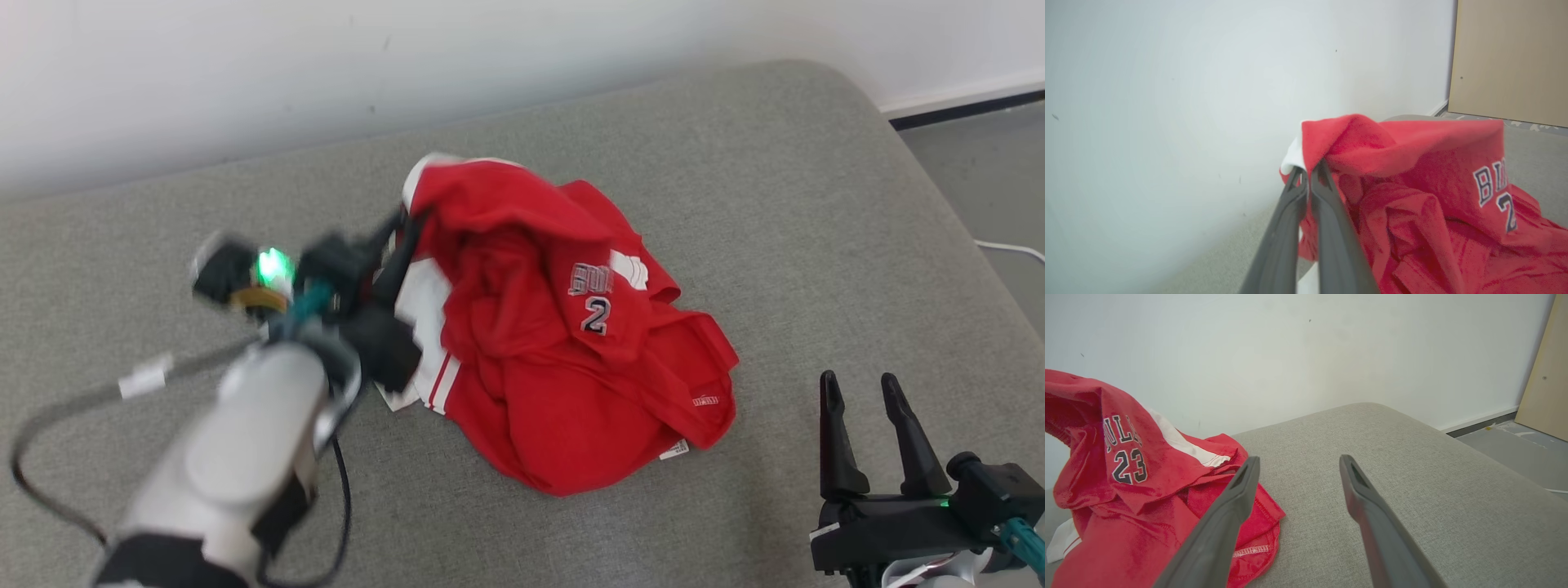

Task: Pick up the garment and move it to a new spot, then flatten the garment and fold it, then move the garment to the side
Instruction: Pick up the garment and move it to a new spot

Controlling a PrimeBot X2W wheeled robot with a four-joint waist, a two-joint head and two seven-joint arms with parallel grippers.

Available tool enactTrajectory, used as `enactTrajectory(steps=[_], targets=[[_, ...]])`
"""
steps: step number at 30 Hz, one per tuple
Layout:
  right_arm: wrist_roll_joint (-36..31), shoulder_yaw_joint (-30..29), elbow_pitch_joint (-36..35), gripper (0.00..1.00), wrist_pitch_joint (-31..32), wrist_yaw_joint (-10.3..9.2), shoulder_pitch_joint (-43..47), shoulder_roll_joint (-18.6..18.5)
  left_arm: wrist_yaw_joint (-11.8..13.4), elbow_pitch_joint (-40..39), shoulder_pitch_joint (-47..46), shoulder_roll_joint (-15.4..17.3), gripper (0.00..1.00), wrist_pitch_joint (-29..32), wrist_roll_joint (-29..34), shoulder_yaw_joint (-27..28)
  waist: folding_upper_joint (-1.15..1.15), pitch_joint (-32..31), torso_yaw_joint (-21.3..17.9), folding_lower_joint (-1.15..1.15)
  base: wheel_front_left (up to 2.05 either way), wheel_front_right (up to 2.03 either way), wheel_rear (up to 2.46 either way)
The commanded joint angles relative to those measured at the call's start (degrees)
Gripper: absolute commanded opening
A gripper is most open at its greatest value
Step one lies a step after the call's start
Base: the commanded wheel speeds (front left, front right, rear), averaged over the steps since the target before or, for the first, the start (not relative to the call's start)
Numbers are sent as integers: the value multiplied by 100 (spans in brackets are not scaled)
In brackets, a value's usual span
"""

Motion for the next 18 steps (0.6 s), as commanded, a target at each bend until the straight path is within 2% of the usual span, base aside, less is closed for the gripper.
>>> enactTrajectory(steps=[1,7,13,18], targets=[[-11,6,-10,100,-5,-12,24,20,11,-69,-170,37,0,43,19,-75,-1,-66,-2,0,0,0,0],[54,-1,49,100,-4,-12,30,89,12,-582,-1670,338,0,398,-329,-630,-1,-128,-188,0,0,0,0],[75,22,117,100,-5,-12,105,165,12,-782,-2968,363,0,577,-706,-1004,-1,-176,-357,0,0,0,0],[66,0,151,100,-5,-12,126,206,12,-659,-3725,298,0,508,-979,-1067,-1,-204,-374,0,0,0,0]])
